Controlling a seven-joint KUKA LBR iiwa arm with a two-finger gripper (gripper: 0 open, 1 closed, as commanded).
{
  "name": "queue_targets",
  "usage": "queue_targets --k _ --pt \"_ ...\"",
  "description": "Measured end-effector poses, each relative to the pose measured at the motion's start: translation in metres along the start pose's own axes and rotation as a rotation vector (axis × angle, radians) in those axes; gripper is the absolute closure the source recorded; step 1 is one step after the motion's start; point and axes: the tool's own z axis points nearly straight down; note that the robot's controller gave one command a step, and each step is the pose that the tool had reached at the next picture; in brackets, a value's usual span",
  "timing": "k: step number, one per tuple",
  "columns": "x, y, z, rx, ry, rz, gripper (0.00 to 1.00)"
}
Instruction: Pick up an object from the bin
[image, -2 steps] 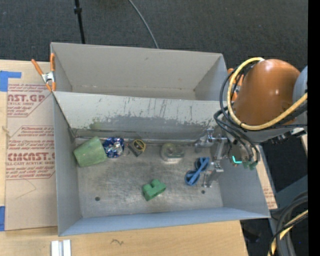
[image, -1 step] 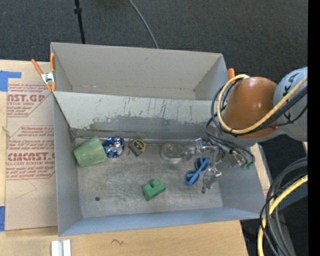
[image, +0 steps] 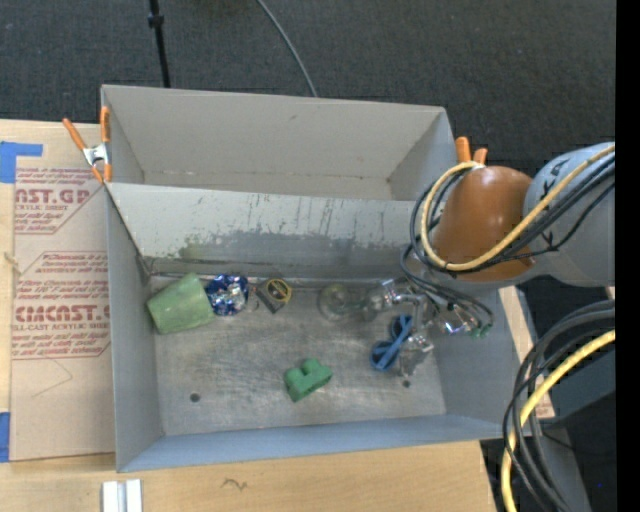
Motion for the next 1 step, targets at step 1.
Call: queue_targets --k 1 --pt "0.0015 0.0006 0.0037 -0.003 0.005 0.000 1.00"
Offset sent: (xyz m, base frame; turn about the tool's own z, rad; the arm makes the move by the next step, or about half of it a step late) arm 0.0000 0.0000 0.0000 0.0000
